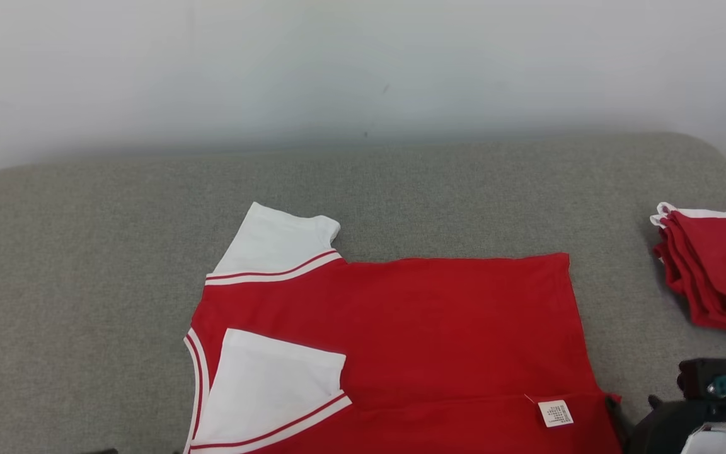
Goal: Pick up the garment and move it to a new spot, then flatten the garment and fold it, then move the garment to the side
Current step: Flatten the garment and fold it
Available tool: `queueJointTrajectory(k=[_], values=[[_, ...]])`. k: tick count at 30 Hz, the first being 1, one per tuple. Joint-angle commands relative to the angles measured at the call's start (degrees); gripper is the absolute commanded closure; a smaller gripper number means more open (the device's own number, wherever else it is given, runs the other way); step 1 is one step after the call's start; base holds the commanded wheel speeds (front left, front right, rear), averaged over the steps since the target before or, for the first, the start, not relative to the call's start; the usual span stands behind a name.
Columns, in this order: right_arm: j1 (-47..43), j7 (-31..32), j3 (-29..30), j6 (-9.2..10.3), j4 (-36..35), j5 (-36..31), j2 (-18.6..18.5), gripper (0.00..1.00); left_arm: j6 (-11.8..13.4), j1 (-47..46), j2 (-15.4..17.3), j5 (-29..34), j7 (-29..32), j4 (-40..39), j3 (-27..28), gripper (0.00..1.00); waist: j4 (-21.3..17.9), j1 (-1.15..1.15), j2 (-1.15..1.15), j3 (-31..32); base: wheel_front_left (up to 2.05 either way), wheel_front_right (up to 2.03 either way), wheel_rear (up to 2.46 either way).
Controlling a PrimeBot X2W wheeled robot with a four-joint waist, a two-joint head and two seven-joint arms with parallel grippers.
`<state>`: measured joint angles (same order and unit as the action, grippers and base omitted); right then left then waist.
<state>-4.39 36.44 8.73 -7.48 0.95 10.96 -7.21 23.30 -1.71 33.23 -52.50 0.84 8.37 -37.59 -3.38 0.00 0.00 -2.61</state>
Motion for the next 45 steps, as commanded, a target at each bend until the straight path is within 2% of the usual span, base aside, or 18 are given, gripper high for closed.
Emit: queueJointTrajectory(k=[1,5,8,12,14,19,21,25,29,36,43,44,45], values=[[1.3,-0.4,0.4,-0.05,-0.8,-0.2,-0.9,0.00,0.3,-1.6,1.0,0.4,-0.1,-0.9,0.9,0.00,-0.2,0.00,0.00,-1.1,0.00,0.00,0.00],[5.7,-1.0,0.4,-0.05,-2.0,0.2,-3.7,0.00,-0.3,-6.9,3.3,1.9,0.8,-2.8,2.3,0.00,-0.3,0.00,0.00,-3.0,0.00,0.00,0.00],[10.0,-0.7,-1.3,-0.05,-2.4,-0.1,-5.6,0.00,-1.8,-13.9,3.7,3.9,1.9,-2.5,2.1,0.00,-0.5,0.00,0.00,-4.9,0.00,0.00,0.00],[16.7,-0.7,-5.0,-0.05,-0.9,0.1,-6.6,0.00,-4.5,-23.7,0.5,4.4,5.8,1.7,1.0,0.00,-1.5,0.00,0.00,-8.7,0.00,0.00,0.00],[21.6,-1.2,-8.3,-0.05,0.5,0.7,-6.4,0.00,-7.0,-32.2,-2.2,5.4,10.1,7.2,-1.1,0.00,-2.1,0.00,0.00,-12.3,0.00,0.00,0.00],[29.0,-3.1,-14.9,-0.05,2.7,1.0,-6.2,0.00,-11.0,-45.5,-5.1,9.1,15.0,17.6,-4.4,0.00,-4.6,0.00,0.00,-17.0,0.00,0.00,0.00],[30.2,-3.5,-15.9,-0.05,3.3,1.1,-6.2,0.00,-11.6,-47.6,-5.4,9.5,15.5,19.4,-4.7,0.00,-5.2,0.00,0.00,-17.6,0.00,0.00,0.00],[33.8,-5.0,-19.3,-0.05,4.9,1.6,-6.1,0.00,-14.9,-53.9,-6.4,10.9,17.7,25.7,-6.3,0.00,-7.5,0.00,0.00,-19.8,0.00,0.00,0.00],[34.8,-6.8,-20.7,-0.05,5.0,2.2,-6.5,0.00,-17.3,-58.8,-6.1,12.6,18.3,31.6,-7.6,0.00,-8.8,0.00,0.00,-21.9,0.00,0.00,0.00],[33.5,-7.8,-20.1,-0.05,4.8,2.4,-6.9,0.00,-17.0,-61.9,-5.3,13.6,18.5,36.0,-7.9,0.00,-9.4,0.00,0.00,-23.1,0.00,0.00,0.00],[32.9,-8.0,-19.6,-0.05,4.4,2.6,-6.6,0.00,-18.1,-63.2,-5.6,12.9,19.1,38.6,-8.0,0.00,-9.7,0.00,0.00,-23.5,0.00,0.00,0.00],[32.9,-8.0,-19.7,-0.05,4.4,2.7,-6.5,0.00,-18.2,-63.4,-5.6,12.8,19.5,38.8,-8.1,0.07,-9.8,0.00,0.00,-23.6,0.00,0.00,0.00],[33.1,-7.9,-19.9,-0.05,4.3,2.8,-6.5,0.00,-18.2,-63.5,-5.6,12.7,19.8,39.1,-8.2,0.31,-9.9,0.00,0.00,-23.7,0.00,0.00,0.00]])
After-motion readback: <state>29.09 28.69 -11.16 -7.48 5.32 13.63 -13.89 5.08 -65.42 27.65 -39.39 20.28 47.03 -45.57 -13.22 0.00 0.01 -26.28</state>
